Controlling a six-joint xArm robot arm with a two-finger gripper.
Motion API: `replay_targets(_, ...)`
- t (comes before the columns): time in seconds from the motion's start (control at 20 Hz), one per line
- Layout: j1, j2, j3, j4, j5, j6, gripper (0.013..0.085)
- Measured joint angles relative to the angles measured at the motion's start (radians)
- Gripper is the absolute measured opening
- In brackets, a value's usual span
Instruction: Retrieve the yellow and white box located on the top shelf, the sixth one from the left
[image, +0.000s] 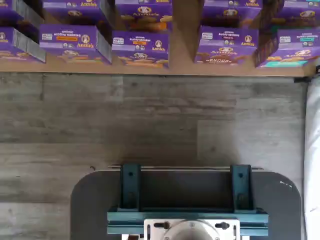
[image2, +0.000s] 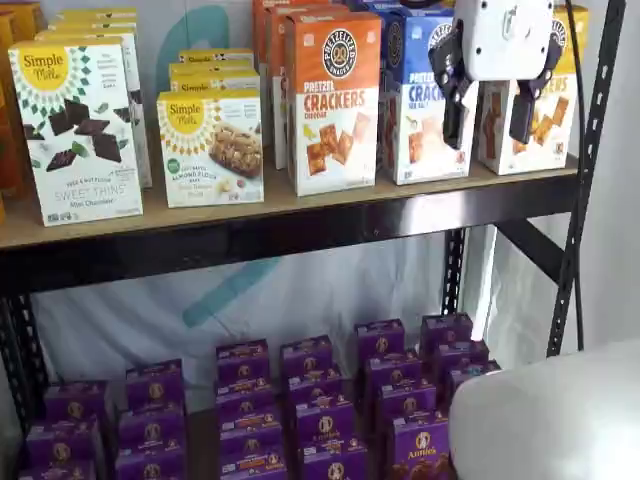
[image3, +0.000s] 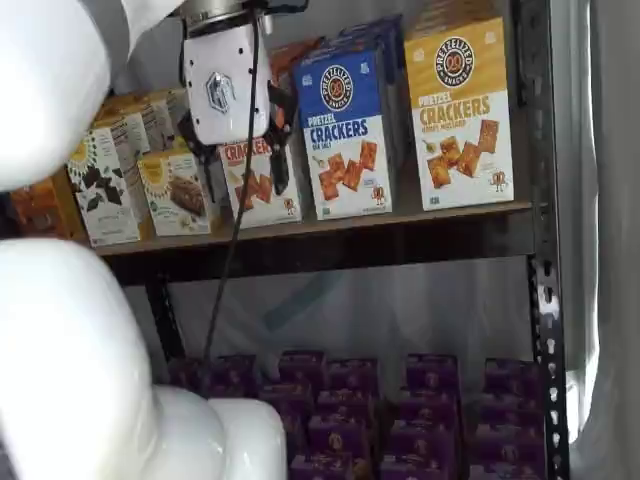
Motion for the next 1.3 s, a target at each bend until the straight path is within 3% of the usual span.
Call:
replay_targets(0.1,-0.067,-0.006,0.007,0.072,-0.005,-0.033,0.085)
replay_targets(0.2,-0.093,-0.012,0.011,0.105,-0.011,-0.049,0.085)
replay_targets(0.5,-0.093,-0.013,0.013,0.098,-0.015,-0.054,0.085)
replay_targets(0.75,-0.1,-0.005,0.019,0.047,-0.074,-0.084,0.085)
replay_targets(0.85,-0.129,0.014,0.014,0.024,-0.112,-0.121,0.085)
replay_targets(0.95,-0.183,0.045,0.0,0.014,-0.154,-0.178,0.085)
replay_targets(1.3,-0.368,0.208,-0.099,0.026,-0.249,-0.362,0.085)
